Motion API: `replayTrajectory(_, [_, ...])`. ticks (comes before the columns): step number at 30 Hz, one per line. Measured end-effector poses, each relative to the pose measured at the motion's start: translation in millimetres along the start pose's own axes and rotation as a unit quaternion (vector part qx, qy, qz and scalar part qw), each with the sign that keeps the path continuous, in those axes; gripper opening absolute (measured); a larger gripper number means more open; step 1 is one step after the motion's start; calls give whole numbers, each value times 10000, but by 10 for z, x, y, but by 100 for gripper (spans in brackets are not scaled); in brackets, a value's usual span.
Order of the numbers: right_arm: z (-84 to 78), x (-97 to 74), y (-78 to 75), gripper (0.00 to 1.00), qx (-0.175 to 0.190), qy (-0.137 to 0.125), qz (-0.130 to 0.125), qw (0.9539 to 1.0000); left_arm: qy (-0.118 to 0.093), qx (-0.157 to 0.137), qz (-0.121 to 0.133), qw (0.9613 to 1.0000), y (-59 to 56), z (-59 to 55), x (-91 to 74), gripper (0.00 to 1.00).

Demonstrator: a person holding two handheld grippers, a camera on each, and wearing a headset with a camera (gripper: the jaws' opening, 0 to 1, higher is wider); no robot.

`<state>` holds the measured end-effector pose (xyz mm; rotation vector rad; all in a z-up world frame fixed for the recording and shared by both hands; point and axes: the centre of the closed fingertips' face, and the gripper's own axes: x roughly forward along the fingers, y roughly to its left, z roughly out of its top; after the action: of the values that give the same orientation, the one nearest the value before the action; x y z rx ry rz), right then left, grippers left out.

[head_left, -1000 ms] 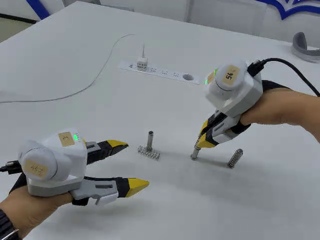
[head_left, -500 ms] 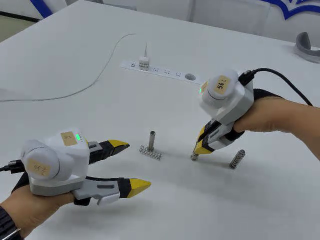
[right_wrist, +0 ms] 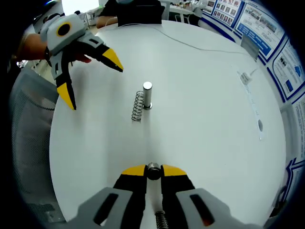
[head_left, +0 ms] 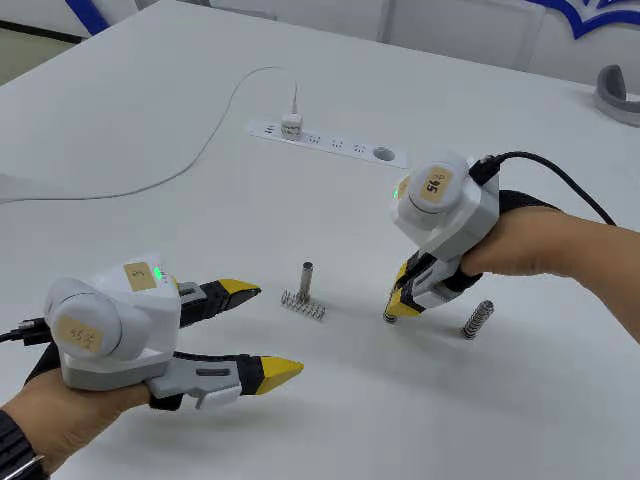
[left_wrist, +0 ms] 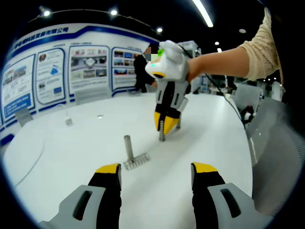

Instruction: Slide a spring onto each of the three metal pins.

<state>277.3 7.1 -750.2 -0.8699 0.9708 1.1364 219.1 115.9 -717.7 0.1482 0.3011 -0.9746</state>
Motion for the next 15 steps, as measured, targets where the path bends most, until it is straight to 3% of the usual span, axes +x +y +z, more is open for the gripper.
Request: replayTrajectory(15, [47, -112, 20, 18, -18, -65, -129, 9999, 16, 23, -18, 10000, -12, 4, 10, 60])
